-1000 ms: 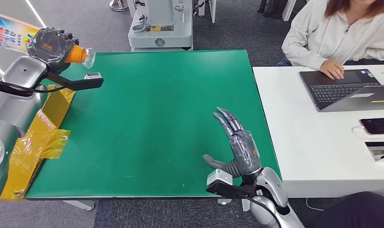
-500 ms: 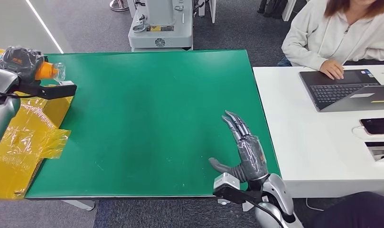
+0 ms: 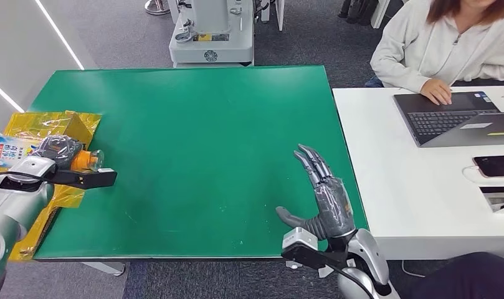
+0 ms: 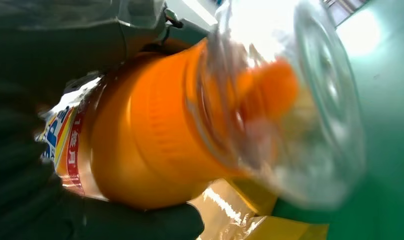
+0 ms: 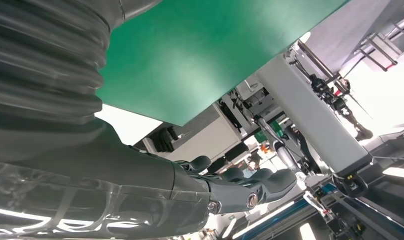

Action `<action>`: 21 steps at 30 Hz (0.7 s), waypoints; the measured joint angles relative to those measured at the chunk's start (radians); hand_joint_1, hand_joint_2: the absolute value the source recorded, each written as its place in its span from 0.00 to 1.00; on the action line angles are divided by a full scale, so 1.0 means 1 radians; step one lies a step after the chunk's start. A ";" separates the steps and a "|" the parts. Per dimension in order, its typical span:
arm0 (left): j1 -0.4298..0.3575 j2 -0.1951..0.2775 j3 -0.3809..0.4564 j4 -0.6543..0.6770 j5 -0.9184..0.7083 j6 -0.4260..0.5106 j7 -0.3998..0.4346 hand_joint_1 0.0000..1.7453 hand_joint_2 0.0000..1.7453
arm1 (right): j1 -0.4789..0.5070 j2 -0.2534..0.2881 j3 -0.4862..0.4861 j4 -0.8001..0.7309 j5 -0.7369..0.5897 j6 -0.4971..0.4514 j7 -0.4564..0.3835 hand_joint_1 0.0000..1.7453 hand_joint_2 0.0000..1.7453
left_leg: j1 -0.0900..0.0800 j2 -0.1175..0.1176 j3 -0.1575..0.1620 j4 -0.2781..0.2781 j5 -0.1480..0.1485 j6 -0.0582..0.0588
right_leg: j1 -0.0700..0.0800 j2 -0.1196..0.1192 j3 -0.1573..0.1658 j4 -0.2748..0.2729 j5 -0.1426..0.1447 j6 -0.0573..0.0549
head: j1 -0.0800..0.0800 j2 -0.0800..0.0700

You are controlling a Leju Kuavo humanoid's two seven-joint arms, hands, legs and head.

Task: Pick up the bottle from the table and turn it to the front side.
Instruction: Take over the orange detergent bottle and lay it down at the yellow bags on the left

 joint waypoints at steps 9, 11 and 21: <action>0.037 -0.034 0.034 0.000 0.004 -0.015 0.006 1.00 1.00 | 0.036 -0.011 0.000 -0.019 0.009 -0.002 0.002 0.00 1.00 | 0.000 0.003 0.012 -0.003 -0.002 -0.002 | -0.001 0.003 0.009 0.000 -0.001 -0.001 | 0.000 0.000; 0.049 -0.039 0.041 0.001 0.008 -0.022 0.007 1.00 1.00 | 0.036 -0.018 0.000 -0.019 0.010 -0.002 0.000 0.00 1.00 | 0.000 0.005 0.015 -0.004 -0.002 -0.003 | -0.001 0.006 0.011 0.000 -0.001 -0.002 | 0.000 0.000; 0.129 -0.050 0.065 0.011 0.011 -0.008 0.035 1.00 1.00 | 0.036 -0.051 0.003 -0.017 -0.006 -0.014 0.000 0.00 1.00 | 0.001 0.001 0.013 -0.006 0.001 -0.007 | 0.001 0.001 0.009 0.000 0.000 -0.006 | 0.000 0.000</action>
